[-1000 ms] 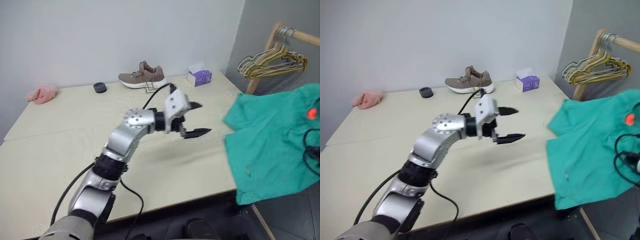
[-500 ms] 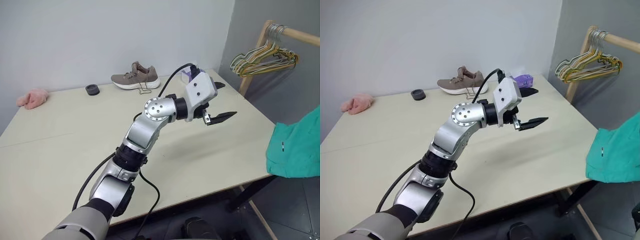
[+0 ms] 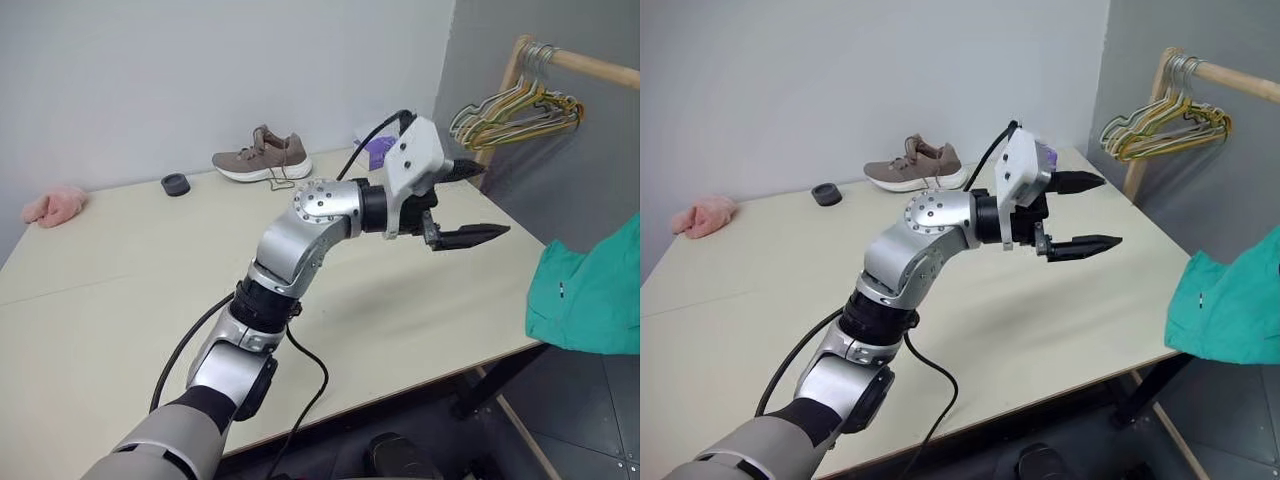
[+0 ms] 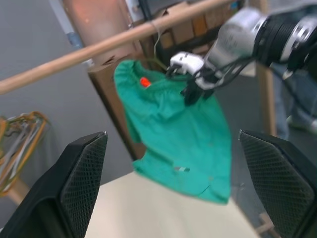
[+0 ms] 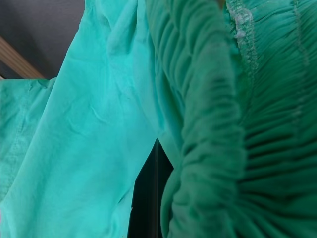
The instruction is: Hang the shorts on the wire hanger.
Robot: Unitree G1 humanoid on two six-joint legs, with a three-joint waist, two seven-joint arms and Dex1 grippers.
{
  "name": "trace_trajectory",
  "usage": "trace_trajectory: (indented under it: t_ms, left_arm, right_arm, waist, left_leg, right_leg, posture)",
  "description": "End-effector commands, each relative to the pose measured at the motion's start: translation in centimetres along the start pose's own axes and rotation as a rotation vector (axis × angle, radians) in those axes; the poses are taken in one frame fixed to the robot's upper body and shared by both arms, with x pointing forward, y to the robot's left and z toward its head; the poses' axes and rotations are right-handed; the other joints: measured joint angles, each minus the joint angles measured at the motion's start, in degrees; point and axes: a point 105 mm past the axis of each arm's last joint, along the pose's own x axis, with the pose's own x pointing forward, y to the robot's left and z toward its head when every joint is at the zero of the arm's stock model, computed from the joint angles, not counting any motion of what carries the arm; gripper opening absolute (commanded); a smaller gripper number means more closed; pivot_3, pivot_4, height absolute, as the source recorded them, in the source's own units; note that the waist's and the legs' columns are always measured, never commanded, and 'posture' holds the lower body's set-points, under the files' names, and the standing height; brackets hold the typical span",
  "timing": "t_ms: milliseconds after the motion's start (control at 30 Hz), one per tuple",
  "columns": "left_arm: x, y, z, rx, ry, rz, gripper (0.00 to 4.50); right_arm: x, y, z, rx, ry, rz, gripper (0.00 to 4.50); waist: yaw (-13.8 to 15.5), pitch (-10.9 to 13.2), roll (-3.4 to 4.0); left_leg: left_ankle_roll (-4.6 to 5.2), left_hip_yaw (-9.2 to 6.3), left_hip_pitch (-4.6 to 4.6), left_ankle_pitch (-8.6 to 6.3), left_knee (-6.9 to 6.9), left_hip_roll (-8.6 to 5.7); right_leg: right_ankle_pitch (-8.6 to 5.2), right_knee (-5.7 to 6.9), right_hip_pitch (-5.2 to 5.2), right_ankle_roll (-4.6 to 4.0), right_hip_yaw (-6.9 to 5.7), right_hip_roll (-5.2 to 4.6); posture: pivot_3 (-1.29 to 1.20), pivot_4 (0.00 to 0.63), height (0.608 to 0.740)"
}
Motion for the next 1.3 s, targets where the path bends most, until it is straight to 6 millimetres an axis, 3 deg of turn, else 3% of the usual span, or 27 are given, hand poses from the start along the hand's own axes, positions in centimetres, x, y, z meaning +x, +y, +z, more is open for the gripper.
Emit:
trace_trajectory:
  t_ms: [33,167,267,433,633,900,1100,1233,1300]
  left_arm:
    - [-0.1,0.1,2.9,-0.023,-0.078,-0.004,4.49]
    - [0.1,0.3,3.3,-0.009,-0.075,0.000,4.49]
    - [0.1,0.3,3.3,-0.003,-0.072,-0.002,4.50]
    - [0.1,0.2,3.0,0.002,-0.063,-0.003,4.50]
    - [-0.4,0.3,2.4,0.008,-0.044,0.008,4.50]
    - [-1.0,0.6,1.6,0.011,-0.006,0.020,4.50]
    - [-1.3,0.6,1.2,0.010,0.009,0.023,4.50]
    - [-1.5,0.8,1.0,0.005,0.018,0.034,4.50]
    - [-1.9,1.1,0.7,0.006,0.027,0.060,4.50]
  right_arm:
    - [-0.8,0.0,1.7,0.000,-0.061,0.025,0.00]
    - [-1.1,0.6,2.6,0.048,-0.100,0.073,0.00]
    - [-1.5,0.8,3.4,0.075,-0.135,0.092,0.75]
    - [-2.4,0.8,4.4,0.083,-0.208,0.103,2.39]
    - [-4.8,-0.1,6.9,-0.050,-0.459,-0.011,4.48]
    - [-7.1,1.4,8.6,-0.190,-0.668,-0.020,4.48]
    - [-5.4,0.6,6.2,-0.051,-0.511,-0.030,4.48]
    - [-7.1,2.6,7.7,-0.143,-0.664,0.005,4.48]
    - [-8.5,4.9,8.4,-0.257,-0.784,0.057,4.48]
  waist:
    - [-0.16,0.02,-0.03]
    - [-0.48,0.02,-0.03]
    - [-0.49,0.02,-0.03]
    - [-0.48,0.02,-0.03]
    - [-0.42,0.02,-0.02]
    - [-0.63,0.01,-0.01]
    - [-0.47,0.04,-0.09]
    - [-0.53,0.02,-0.02]
    - [-0.55,0.02,-0.01]
  left_leg:
    - [-0.01,0.07,0.07,-0.02,0.00,0.01]
    - [-0.06,0.17,0.21,-0.08,-0.01,0.01]
    - [-0.08,0.20,0.21,-0.10,-0.01,0.02]
    - [-0.10,0.20,0.23,-0.13,-0.01,0.02]
    - [-0.09,0.19,0.23,-0.17,0.01,0.05]
    - [-0.06,0.26,0.26,-0.22,0.01,0.07]
    - [-0.03,0.25,0.24,-0.24,0.04,0.10]
    - [0.01,0.32,0.27,-0.26,0.03,0.08]
    - [0.02,0.33,0.28,-0.27,0.02,0.08]
  right_leg:
    - [-0.01,-0.01,0.03,0.02,0.02,0.00]
    - [-0.03,-0.04,0.15,0.04,0.13,0.00]
    - [-0.04,-0.06,0.16,0.07,0.18,0.00]
    - [-0.05,-0.07,0.15,0.08,0.24,0.00]
    - [-0.06,-0.09,0.15,0.10,0.29,0.00]
    - [-0.09,-0.07,0.14,0.15,0.38,0.00]
    - [-0.09,-0.07,0.15,0.16,0.39,0.00]
    - [-0.09,-0.07,0.14,0.16,0.48,0.00]
    - [-0.09,-0.06,0.12,0.16,0.52,0.01]
  posture:
    - [-0.30,0.000,0.740]
    - [-0.30,0.000,0.740]
    - [-0.30,0.000,0.740]
    - [-0.30,0.000,0.740]
    - [-0.31,0.000,0.740]
    - [-0.31,0.000,0.740]
    - [-0.30,0.000,0.740]
    - [-0.30,0.000,0.740]
    - [-0.30,0.000,0.740]
